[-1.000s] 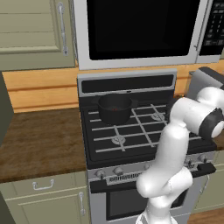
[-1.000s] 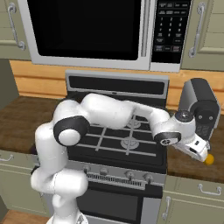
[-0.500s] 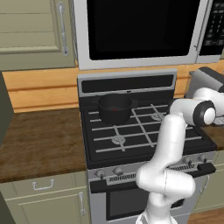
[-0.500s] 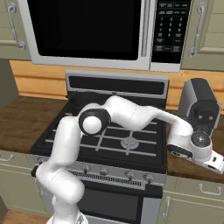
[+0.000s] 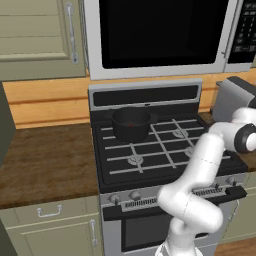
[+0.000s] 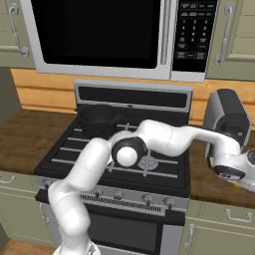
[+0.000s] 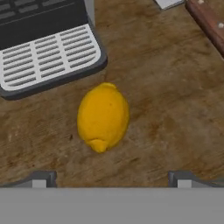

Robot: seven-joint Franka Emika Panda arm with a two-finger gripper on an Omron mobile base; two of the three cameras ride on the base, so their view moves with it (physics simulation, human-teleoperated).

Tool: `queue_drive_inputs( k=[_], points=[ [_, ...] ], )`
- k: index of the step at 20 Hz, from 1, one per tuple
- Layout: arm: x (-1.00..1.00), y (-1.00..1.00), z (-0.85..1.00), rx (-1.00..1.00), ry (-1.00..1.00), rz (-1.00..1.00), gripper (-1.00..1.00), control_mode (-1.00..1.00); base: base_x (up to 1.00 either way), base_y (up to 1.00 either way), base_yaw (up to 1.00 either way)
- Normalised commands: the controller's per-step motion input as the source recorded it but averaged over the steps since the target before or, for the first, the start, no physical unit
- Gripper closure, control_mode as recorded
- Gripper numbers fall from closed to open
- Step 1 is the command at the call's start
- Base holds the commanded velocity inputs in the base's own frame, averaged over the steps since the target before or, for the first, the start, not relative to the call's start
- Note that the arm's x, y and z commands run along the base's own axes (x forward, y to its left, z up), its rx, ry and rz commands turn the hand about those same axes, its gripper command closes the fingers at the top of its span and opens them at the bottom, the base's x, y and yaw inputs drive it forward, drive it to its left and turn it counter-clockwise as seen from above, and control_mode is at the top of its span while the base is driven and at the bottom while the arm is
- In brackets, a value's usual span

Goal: Put the lemon and tomato in the pot. Retrieve the spatula and lightly stir the vegetables in the pot.

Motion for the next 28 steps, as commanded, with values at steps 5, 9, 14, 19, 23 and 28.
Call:
queue_drive_inputs(
  k=[5,9,14,19,23,28],
  points=[
    [0.63,-0.15,-0.05,0.08,0.14,0.06,-1.0,-1.0,0.0,0.0,0.0],
    [0.23,-0.01,-0.48,0.0,0.14,0.06,-1.0,-1.0,0.0,0.0,0.0],
    [0.06,0.0,-0.69,0.0,0.1,0.04,-1.0,-1.0,0.0,0.0,0.0],
    [0.04,0.02,-0.3,0.0,0.03,0.04,1.0,-1.0,0.0,0.0,0.0],
    [-0.09,0.3,0.0,0.0,0.0,0.03,1.0,-1.0,0.0,0.0,0.0],
    [-0.83,0.85,-0.17,-0.03,-0.04,0.0,1.0,-1.0,0.0,0.0,0.0]
  ],
)
